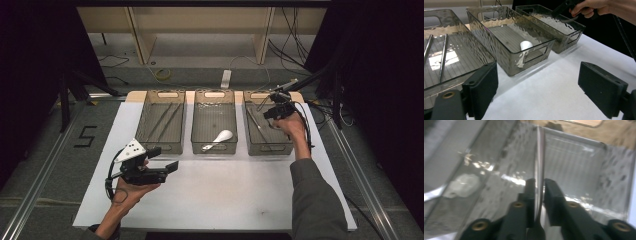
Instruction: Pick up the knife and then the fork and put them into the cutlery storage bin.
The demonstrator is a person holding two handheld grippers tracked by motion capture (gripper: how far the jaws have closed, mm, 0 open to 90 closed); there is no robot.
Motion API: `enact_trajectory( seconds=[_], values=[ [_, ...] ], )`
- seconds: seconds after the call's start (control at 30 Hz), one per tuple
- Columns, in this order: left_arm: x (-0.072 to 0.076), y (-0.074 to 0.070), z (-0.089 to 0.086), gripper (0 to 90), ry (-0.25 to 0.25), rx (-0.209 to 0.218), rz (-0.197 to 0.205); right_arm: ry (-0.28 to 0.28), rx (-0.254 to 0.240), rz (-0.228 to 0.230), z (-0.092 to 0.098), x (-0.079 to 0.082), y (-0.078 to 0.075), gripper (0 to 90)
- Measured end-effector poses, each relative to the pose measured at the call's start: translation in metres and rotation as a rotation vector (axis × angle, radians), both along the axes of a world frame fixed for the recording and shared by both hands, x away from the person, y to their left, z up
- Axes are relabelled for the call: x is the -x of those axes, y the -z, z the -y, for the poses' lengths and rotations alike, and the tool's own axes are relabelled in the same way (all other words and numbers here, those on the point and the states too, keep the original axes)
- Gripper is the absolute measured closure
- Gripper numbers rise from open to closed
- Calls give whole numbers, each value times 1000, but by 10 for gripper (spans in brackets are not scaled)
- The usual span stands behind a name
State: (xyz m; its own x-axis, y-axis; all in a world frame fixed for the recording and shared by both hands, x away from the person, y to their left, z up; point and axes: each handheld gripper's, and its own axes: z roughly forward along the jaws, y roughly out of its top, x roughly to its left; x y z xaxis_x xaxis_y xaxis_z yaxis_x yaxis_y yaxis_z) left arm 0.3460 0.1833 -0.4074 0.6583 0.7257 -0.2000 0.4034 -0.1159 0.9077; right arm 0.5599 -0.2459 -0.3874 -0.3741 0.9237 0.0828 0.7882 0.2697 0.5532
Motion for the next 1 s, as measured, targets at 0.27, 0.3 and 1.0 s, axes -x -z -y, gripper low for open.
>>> enact_trajectory(
  seconds=[0.27,0.3,1.0],
  values=[
    [0,0,0,160,1,-1,0,-46,-6,27,-2,7,-8,627],
    [0,0,0,160,1,1,0,-50,-9,28,-2,8,-9,612],
    [-1,1,0,160,4,6,-10,-150,-109,159,-7,76,-23,372]
  ],
)
